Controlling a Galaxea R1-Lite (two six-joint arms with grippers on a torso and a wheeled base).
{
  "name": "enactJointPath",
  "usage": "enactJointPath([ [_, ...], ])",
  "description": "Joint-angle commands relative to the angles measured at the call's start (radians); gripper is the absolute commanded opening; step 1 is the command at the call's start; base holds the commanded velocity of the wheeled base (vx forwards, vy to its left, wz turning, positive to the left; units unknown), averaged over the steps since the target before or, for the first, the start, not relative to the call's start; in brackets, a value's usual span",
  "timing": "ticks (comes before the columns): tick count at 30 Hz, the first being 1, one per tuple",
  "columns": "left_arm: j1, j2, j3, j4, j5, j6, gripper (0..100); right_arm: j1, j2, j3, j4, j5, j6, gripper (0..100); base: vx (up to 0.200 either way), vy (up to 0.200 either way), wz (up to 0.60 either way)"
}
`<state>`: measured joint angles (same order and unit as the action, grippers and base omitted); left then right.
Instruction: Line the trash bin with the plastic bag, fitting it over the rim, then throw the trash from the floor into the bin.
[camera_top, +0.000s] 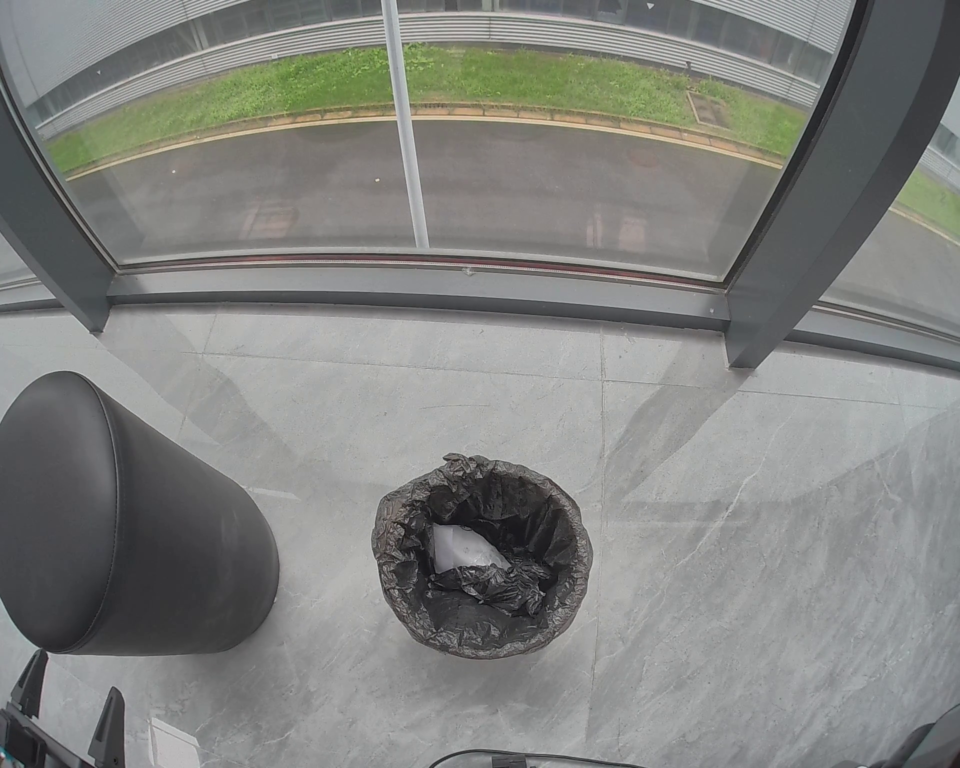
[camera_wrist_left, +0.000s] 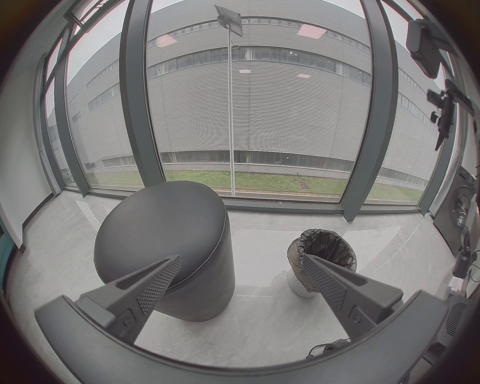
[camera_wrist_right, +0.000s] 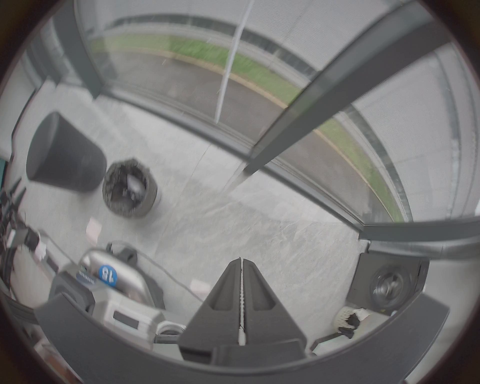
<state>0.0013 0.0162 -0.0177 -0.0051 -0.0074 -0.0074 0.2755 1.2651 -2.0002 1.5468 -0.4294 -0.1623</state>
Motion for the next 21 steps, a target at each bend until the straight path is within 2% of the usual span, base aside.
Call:
enactJointPath([
  [1,0.0,-0.015,0.018,-0.001,0.0,0.0,100,-0.243,-0.671,0.023,-0.134,0.037,0.089,0,0.0,0.0,0.0],
  [3,0.0,-0.015,0.018,-0.001,0.0,0.0,100,-0.26,-0.833,0.348,-0.309,0.043,0.095,0,0.0,0.0,0.0],
  [5,0.0,-0.015,0.018,-0.001,0.0,0.0,100,-0.263,-0.948,0.566,-0.438,0.04,0.096,0,0.0,0.0,0.0],
  [7,0.0,-0.015,0.018,-0.001,0.0,0.0,100,-0.266,-0.972,0.615,-0.467,0.04,0.096,0,0.0,0.0,0.0],
  [8,0.0,-0.015,0.018,-0.001,0.0,0.0,100,-0.282,-1.099,0.859,-0.649,0.038,0.092,0,0.0,0.0,0.0],
  [10,0.0,-0.015,0.018,-0.001,0.0,0.0,100,-0.283,-1.152,0.96,-0.749,0.04,0.086,0,0.0,0.0,0.0],
  [11,0.0,-0.015,0.018,-0.001,0.0,0.0,100,-0.283,-1.152,0.96,-0.749,0.04,0.086,0,0.0,0.0,0.0],
  [12,0.0,-0.015,0.018,-0.001,0.0,0.0,100,-0.283,-1.188,1.066,-0.843,0.04,0.081,0,0.0,0.0,0.0],
  [15,0.0,-0.015,0.018,-0.001,0.0,0.0,100,-0.274,-1.218,1.153,-0.858,0.054,0.086,0,0.0,0.0,0.0],
  [18,-0.001,-0.015,0.018,-0.001,0.0,0.0,100,-0.277,-1.265,1.311,-0.935,0.116,0.096,0,0.0,0.0,0.0],
  [21,0.0,-0.015,0.018,-0.001,0.0,0.0,100,-0.277,-1.265,1.485,-1.12,0.166,0.15,0,0.0,0.0,0.0],
])
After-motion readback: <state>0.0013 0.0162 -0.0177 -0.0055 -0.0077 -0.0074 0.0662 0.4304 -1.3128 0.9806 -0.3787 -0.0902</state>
